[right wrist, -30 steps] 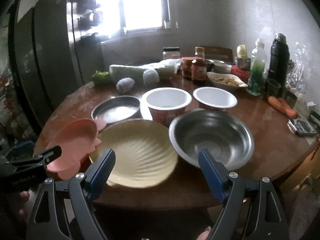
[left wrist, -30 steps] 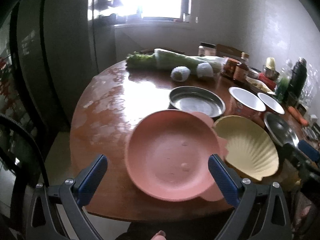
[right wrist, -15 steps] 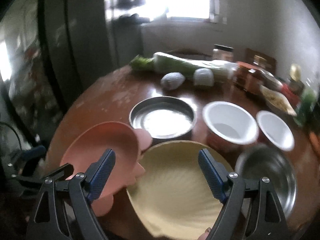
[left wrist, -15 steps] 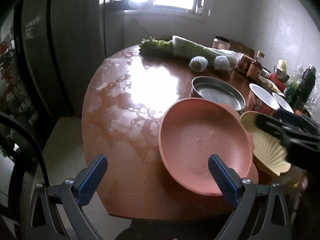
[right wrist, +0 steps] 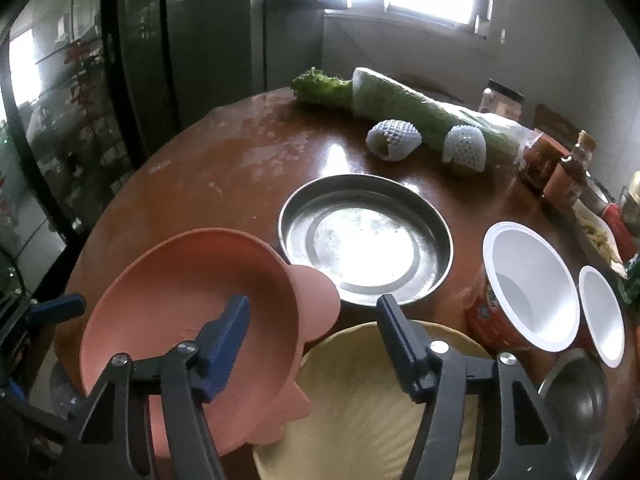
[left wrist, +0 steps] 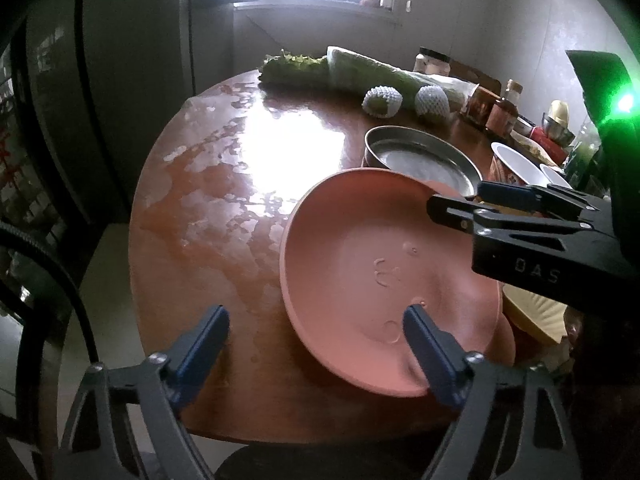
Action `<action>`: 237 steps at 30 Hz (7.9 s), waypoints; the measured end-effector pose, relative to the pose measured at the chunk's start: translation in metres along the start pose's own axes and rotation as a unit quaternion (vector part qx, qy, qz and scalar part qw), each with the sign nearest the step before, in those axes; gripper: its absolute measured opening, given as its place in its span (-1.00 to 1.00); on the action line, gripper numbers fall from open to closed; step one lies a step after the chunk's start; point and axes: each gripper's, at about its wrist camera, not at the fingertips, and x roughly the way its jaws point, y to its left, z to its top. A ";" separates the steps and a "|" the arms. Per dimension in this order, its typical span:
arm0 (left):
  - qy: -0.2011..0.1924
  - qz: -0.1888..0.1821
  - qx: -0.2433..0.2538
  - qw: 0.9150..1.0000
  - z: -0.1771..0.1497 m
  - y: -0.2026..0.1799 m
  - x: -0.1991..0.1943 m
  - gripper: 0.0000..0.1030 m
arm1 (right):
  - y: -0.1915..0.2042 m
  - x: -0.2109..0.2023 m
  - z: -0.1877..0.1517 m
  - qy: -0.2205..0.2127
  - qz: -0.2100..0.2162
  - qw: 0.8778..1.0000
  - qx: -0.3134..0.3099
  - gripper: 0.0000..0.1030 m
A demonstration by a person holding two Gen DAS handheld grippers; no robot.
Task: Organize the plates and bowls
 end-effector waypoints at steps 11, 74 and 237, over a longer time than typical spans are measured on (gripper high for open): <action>0.000 -0.012 -0.017 1.000 0.005 0.005 0.002 -0.16 | 0.004 0.010 0.002 0.005 0.007 1.000 -0.017 -0.45; -0.098 -0.030 0.043 0.994 0.067 -0.025 -0.045 0.08 | -0.027 -0.109 -0.030 -0.104 -0.036 0.983 0.149 -0.09; -0.069 0.092 -0.006 0.993 0.041 0.038 -0.049 -0.01 | 0.047 -0.043 0.034 -0.081 -0.011 0.997 0.010 0.01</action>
